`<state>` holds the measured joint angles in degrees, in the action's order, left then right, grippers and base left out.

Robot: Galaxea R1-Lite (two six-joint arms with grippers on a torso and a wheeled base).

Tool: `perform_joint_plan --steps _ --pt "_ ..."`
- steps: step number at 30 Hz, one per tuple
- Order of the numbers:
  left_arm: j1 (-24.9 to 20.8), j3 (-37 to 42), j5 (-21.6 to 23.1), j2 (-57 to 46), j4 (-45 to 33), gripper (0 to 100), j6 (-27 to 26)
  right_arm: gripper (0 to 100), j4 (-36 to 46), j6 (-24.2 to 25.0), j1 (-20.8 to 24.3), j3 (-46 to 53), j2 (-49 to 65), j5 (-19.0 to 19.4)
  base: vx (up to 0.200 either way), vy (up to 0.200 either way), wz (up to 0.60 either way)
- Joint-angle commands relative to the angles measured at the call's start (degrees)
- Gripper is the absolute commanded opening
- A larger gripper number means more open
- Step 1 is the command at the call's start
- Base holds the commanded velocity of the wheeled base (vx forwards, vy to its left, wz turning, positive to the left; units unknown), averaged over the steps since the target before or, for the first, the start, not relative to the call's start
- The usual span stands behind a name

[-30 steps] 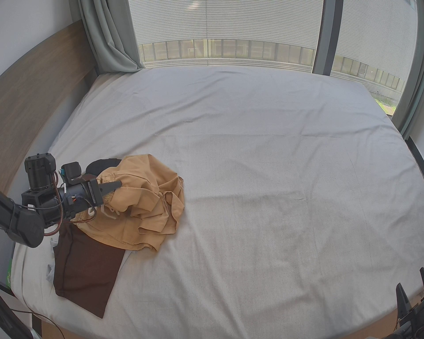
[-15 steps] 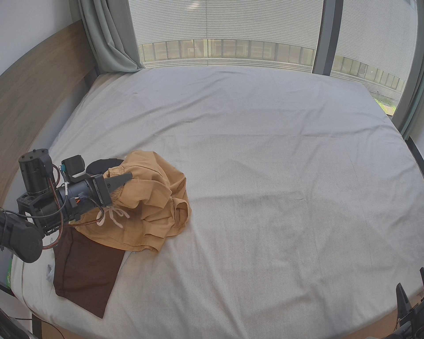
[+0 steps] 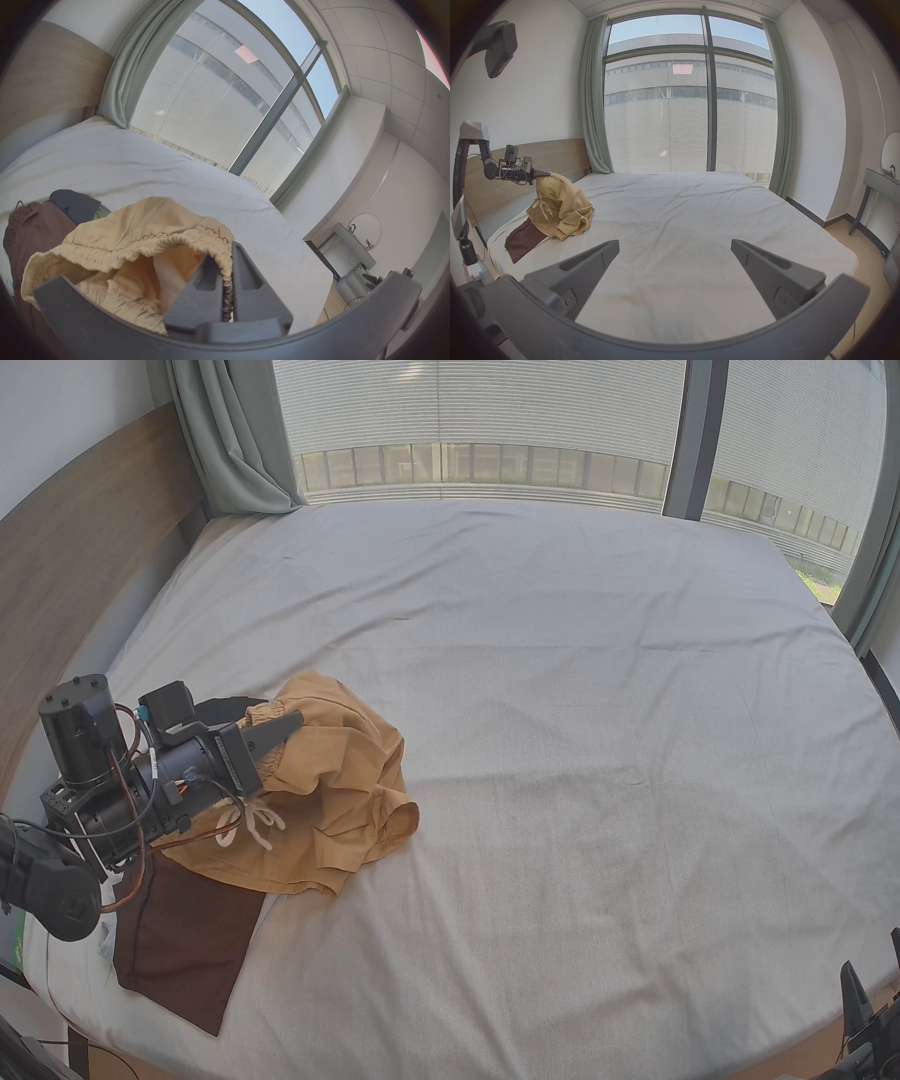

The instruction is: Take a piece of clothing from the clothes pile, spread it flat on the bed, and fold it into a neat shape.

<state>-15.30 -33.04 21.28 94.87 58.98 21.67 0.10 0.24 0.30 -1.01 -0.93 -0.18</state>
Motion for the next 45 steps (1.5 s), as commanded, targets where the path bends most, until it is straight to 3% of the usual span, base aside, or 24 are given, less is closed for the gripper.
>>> perform_joint_plan --steps 1,6,13,17,23,45 --pt "-2.4 1.2 -0.9 0.1 2.9 0 1.1 100 0.0 0.0 0.0 1.0 0.9 0.0 0.0 0.0 0.0" --pt "-4.6 2.3 -2.8 -0.5 6.7 0 7.3 100 0.0 0.0 0.0 1.0 0.9 0.0 0.0 0.0 0.0" --pt "-11.8 0.7 -16.9 -0.9 10.5 0 18.6 100 0.0 0.1 0.0 1.0 0.9 0.0 0.0 0.0 0.0" --pt "-15.6 -0.5 -22.9 -1.0 11.2 0 20.7 100 0.0 0.1 0.0 1.0 0.9 0.0 0.0 0.0 0.0" --pt "-20.6 -3.7 -27.6 -2.7 11.3 0 22.9 100 0.0 0.0 0.0 1.0 0.9 0.0 0.0 0.0 0.0" --pt "-31.3 -10.1 -28.1 0.6 10.7 0 24.2 100 0.0 -0.1 0.0 1.0 0.9 0.0 0.0 0.0 0.0"
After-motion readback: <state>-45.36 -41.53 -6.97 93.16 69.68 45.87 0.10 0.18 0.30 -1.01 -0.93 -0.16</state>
